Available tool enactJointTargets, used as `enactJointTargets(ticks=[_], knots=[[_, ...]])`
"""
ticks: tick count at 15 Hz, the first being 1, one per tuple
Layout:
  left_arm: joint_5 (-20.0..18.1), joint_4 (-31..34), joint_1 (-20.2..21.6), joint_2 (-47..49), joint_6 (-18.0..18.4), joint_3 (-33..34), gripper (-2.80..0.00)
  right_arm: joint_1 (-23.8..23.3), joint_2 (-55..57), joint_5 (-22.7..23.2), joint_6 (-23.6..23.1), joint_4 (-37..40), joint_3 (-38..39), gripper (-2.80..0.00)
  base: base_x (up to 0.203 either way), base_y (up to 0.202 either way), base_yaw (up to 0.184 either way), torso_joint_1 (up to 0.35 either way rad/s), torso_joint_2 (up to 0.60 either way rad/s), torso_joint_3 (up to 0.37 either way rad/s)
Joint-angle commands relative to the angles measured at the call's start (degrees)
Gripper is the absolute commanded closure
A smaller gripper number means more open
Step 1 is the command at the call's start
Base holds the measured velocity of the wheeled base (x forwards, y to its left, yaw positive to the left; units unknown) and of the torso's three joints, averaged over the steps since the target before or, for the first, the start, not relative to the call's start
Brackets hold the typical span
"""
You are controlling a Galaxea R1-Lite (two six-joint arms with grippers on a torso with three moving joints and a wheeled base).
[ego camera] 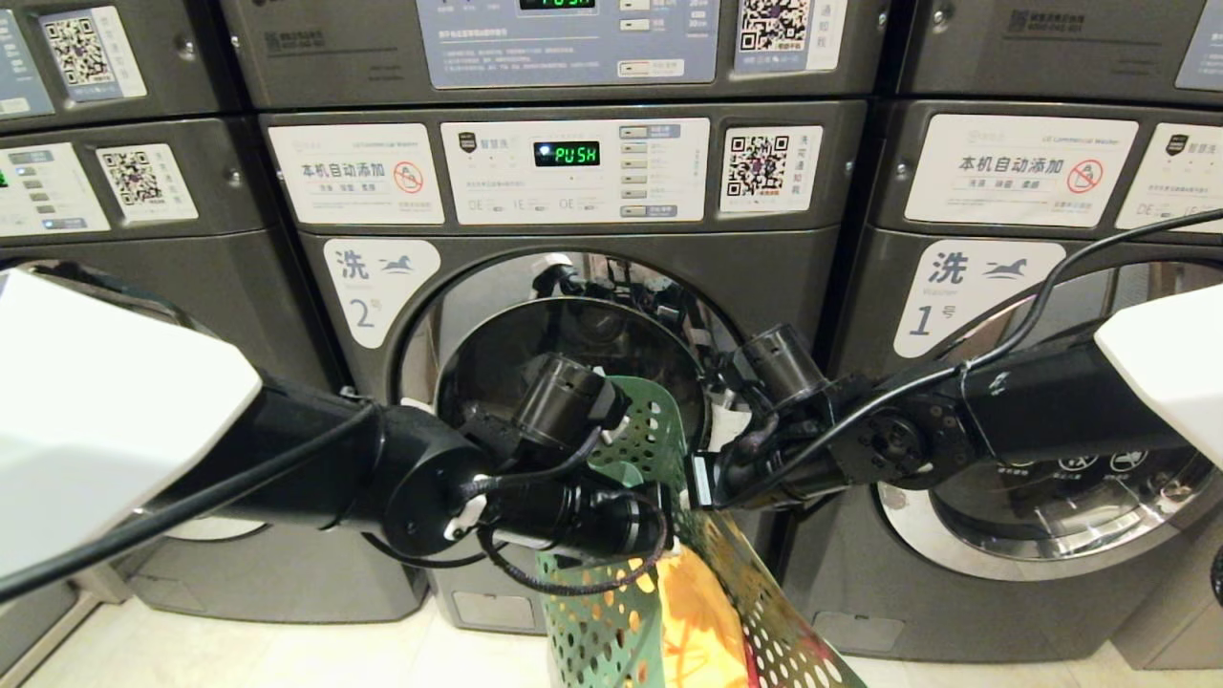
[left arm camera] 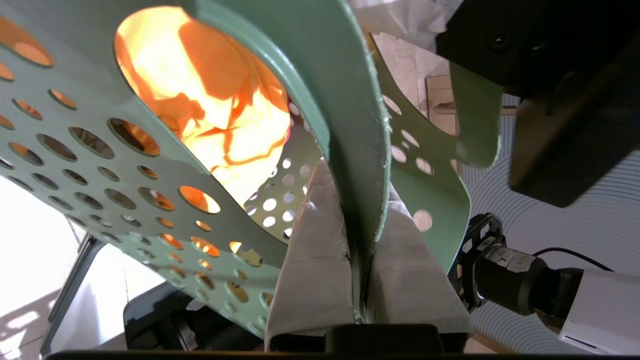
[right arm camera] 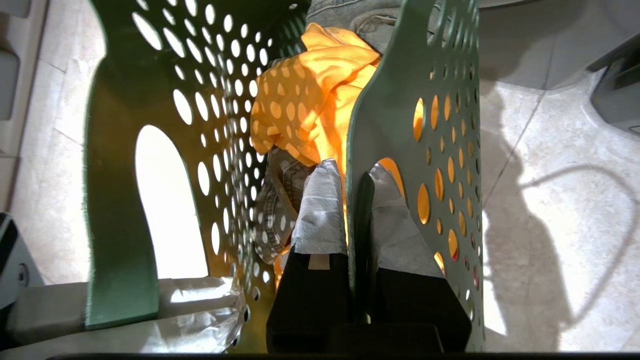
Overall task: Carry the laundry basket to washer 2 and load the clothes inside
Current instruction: Pick up the clothes basket and put it beside the washing machine
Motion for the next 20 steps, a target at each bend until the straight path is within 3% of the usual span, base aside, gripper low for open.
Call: enactJointTargets(ticks=[1,6,16,20], knots=[[-0.04,0.11,0.02,0.22,-0.23,-0.03,0.0,0.02,0.09,0.05,0.14,-0.04,0.4,0.0,0.0,0.0,0.0,0.0,0.0,0.0],[0.02,0.11,0.02,0.58,-0.21,-0.03,0.0,0.02,0.26,0.05,0.14,-0.04,0.66,0.0,0.0,0.0,0.0,0.0,0.0,0.0],[0.19,0.03,0.02,1.1,0.06,-0.21,0.0,0.02,0.09,-0.29,0.14,-0.04,1.09,0.0,-0.186,0.0,0.001,0.003,0.0,0.003],[0.3,-2.07,-0.59,3.58,0.31,-2.41,0.0,-0.65,0.18,-3.69,0.05,-0.04,1.19,0.0,-0.029,0.0,-0.001,-0.002,0.0,0.002]])
